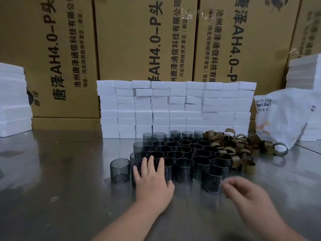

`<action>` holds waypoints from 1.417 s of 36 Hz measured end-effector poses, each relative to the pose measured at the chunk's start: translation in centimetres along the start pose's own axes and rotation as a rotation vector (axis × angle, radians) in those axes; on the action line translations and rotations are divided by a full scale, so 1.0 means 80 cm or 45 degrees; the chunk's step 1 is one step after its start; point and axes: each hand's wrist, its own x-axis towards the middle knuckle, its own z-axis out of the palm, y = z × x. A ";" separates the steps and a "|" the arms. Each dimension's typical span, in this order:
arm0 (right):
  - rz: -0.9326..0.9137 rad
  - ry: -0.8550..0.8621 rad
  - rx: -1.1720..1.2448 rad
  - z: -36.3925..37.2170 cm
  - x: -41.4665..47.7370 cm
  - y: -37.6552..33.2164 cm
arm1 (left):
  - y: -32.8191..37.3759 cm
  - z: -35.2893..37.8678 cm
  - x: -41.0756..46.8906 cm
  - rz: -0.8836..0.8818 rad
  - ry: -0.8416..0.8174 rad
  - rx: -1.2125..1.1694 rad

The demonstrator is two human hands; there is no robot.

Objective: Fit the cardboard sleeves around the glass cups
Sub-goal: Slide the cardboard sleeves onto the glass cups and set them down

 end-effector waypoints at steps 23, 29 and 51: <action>0.209 -0.265 -1.551 -0.047 0.218 0.155 | -0.012 0.001 0.008 0.063 -0.021 -0.060; 0.039 -0.115 -1.739 -0.046 0.214 0.152 | -0.012 0.001 0.008 0.084 0.003 -0.067; -0.238 0.211 0.364 0.081 0.050 -0.053 | -0.004 -0.018 0.004 0.177 0.455 -0.736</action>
